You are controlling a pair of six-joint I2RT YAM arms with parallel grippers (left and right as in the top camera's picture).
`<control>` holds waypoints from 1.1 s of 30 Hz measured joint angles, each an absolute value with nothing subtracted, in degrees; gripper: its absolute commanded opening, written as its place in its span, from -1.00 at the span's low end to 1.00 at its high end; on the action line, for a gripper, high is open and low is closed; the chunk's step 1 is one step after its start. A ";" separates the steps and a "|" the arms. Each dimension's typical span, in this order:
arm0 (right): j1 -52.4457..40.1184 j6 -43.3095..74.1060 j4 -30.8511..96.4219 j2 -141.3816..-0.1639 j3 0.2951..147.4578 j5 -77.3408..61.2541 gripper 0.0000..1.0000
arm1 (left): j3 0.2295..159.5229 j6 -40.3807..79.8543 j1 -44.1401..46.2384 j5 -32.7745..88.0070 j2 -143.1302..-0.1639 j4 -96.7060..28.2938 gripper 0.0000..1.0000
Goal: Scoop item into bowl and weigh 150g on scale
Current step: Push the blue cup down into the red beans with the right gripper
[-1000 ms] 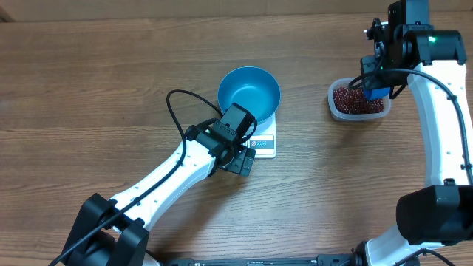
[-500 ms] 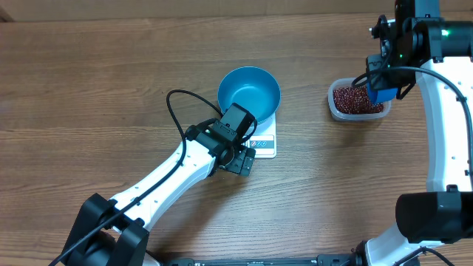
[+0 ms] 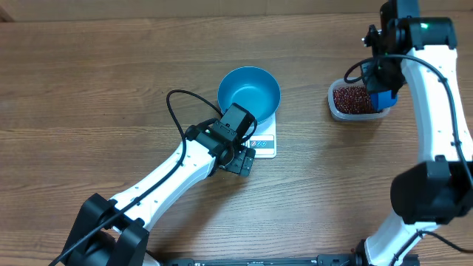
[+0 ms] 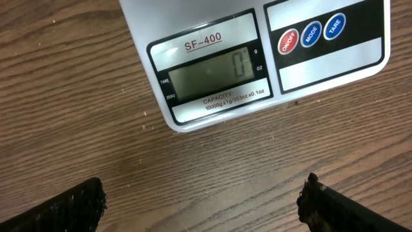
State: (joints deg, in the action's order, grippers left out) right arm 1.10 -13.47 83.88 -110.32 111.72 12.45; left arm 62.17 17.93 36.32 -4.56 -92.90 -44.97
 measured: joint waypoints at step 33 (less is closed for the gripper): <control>0.69 -15.05 77.56 -119.66 111.33 15.86 -0.93 | 62.17 17.82 36.32 -4.58 -92.90 -44.99 0.99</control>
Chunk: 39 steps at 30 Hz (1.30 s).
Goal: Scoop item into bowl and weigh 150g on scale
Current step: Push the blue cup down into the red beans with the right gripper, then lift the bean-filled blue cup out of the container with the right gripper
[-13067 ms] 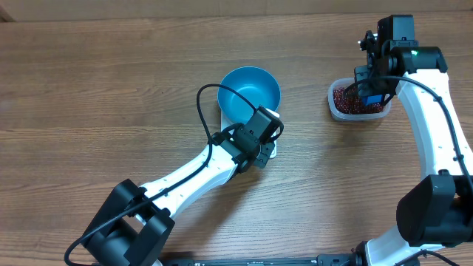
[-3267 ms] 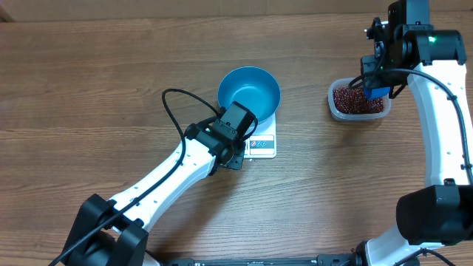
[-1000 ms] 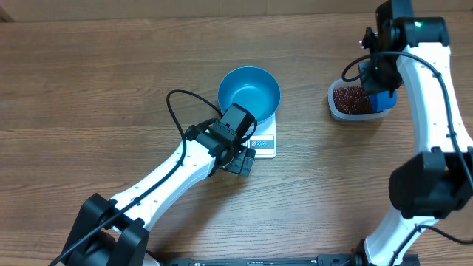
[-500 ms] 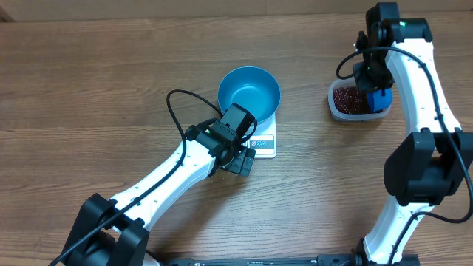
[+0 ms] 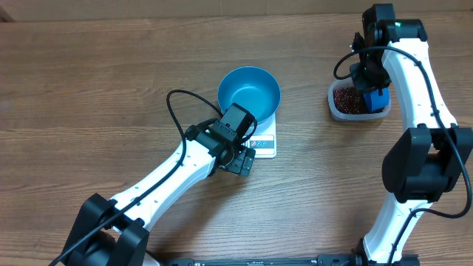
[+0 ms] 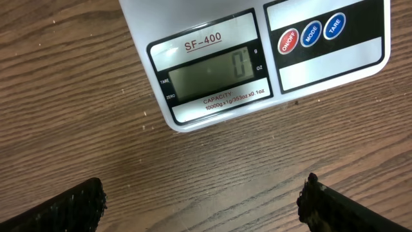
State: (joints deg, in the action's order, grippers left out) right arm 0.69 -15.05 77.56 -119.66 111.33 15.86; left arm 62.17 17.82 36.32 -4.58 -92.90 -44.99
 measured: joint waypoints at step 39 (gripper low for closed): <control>10.31 -8.32 67.02 -117.69 101.06 -15.44 -0.93 | 62.17 17.82 36.32 -4.58 -92.90 -45.15 0.99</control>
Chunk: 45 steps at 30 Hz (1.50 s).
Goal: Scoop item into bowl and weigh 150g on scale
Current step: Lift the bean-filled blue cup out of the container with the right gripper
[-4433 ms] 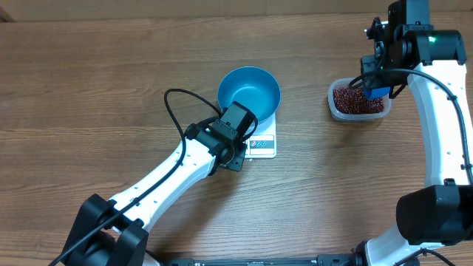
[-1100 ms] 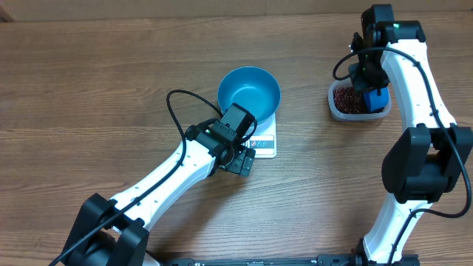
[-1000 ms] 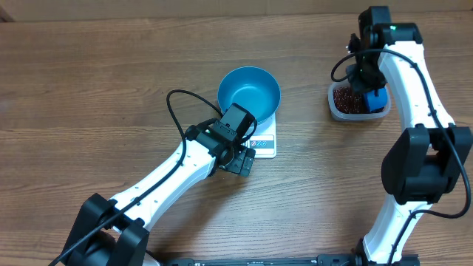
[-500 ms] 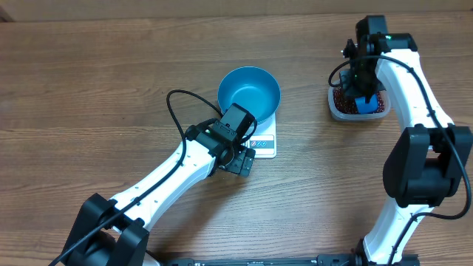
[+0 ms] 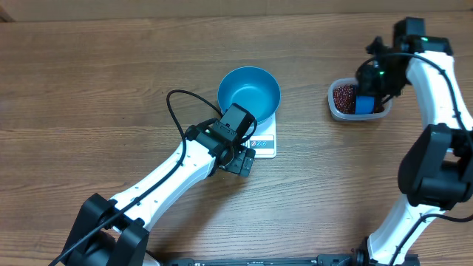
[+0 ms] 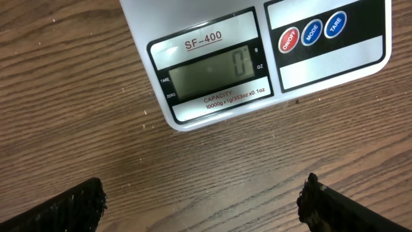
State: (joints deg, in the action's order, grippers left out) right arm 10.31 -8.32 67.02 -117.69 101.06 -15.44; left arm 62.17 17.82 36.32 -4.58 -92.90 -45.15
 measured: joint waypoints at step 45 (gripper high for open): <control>32.60 -15.40 74.61 -120.62 98.87 -51.68 -0.92 | 62.17 17.80 36.32 -4.58 -92.90 -45.12 0.99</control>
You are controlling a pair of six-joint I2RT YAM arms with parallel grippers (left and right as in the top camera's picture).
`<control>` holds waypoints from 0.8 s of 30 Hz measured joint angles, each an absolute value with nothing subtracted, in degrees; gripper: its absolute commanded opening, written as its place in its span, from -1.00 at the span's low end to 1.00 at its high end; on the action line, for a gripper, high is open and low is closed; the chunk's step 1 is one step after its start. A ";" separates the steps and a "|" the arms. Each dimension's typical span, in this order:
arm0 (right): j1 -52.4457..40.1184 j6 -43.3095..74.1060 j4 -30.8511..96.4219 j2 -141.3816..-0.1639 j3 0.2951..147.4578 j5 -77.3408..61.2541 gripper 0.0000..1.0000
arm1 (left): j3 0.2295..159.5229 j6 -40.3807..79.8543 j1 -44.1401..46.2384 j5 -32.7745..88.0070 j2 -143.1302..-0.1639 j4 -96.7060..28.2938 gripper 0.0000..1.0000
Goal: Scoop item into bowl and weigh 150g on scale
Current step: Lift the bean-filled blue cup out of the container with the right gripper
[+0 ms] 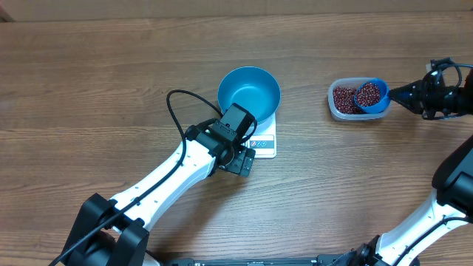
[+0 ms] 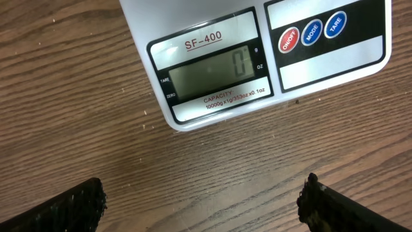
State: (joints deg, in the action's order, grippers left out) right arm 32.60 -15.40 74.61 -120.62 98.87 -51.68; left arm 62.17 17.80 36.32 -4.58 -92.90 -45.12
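A blue bowl [image 1: 249, 91] stands empty on the white scale [image 1: 266, 142]. In the left wrist view the scale's display [image 2: 209, 76] reads 0. My left gripper [image 1: 242, 160] hovers over the wood just in front of the scale, open, its fingers [image 2: 72, 207] wide apart with nothing between them. A clear container of red beans [image 1: 346, 100] sits at the right. The blue scoop [image 1: 371, 96] rests at that container's right rim, level and heaped with beans. My right gripper [image 1: 415, 94] is shut on the scoop's handle, reaching in from the far right.
A black cable [image 1: 176, 111] loops off the left arm beside the bowl. The right arm [image 1: 451, 96] stretches to the frame's right edge. Bare wooden table [image 1: 111, 74] surrounds the scale and container.
The right arm has swung out to the right. The scoop, then tipped down into the beans, now sits level and full at the container's right rim. The left arm and the scale reading are unchanged.
The right gripper first held the scoop at the container's right edge, pointing down. It then stood inside the container, and later lay dug into the beans. Now it holds a heap of beans. The left gripper stayed open by the scale, which showed 0 throughout.
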 measured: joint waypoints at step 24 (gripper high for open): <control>32.60 -17.89 79.99 -120.62 100.16 -59.40 -0.93 | 62.17 17.80 36.32 -4.58 -92.90 -45.15 0.99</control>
State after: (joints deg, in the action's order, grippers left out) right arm 32.60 -17.89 79.99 -120.62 100.16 -59.40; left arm 62.17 17.80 36.32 -4.58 -92.90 -45.15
